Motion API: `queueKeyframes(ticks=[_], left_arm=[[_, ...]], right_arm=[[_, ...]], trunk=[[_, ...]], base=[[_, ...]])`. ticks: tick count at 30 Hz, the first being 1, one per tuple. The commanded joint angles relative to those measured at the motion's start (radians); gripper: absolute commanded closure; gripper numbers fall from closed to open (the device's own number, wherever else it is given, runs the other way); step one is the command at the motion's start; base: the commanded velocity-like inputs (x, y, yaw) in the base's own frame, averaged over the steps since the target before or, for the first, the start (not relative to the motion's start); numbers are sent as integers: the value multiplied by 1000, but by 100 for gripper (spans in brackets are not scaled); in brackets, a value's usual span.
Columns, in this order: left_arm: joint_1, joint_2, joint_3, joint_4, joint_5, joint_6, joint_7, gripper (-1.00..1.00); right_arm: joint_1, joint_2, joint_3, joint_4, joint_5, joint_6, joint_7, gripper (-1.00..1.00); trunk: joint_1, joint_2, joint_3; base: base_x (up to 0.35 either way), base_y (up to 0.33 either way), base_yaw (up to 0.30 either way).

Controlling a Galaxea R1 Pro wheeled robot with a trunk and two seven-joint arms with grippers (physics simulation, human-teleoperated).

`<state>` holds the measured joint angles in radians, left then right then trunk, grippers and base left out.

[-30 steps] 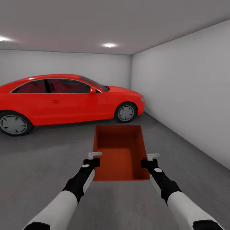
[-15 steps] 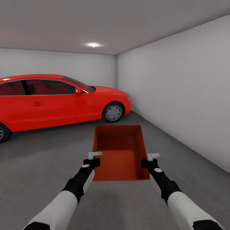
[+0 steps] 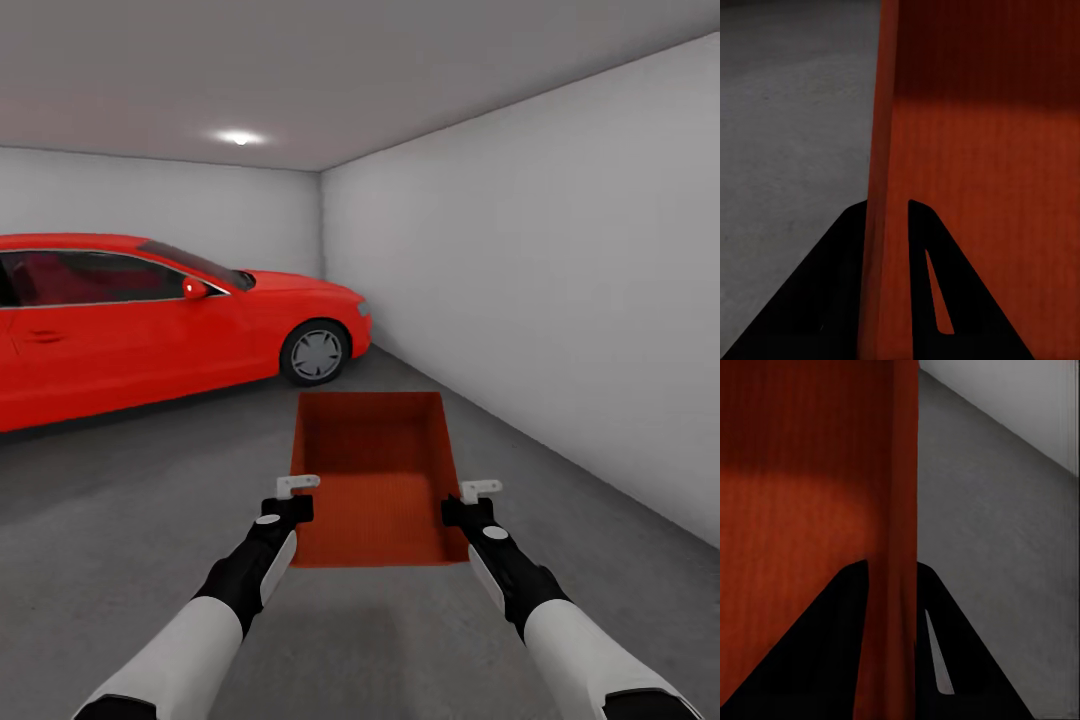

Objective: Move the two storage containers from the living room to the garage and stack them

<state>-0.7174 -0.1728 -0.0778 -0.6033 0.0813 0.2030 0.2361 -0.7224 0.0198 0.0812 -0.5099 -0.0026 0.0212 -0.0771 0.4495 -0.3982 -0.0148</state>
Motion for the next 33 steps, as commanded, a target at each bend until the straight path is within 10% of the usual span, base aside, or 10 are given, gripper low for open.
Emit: queueKeyframes(ticks=[1,33], left_arm=[[-1,-1,-3,-55,11,4,8,100],[-1,-1,-3,-54,11,4,8,100]], right_arm=[[0,0,2,2,-1,2,-4,100],[0,0,2,2,-2,2,-4,100]], trunk=[[0,-2,-2],[0,-2,-2]], base=[[5,0,-283],[292,42,-283]])
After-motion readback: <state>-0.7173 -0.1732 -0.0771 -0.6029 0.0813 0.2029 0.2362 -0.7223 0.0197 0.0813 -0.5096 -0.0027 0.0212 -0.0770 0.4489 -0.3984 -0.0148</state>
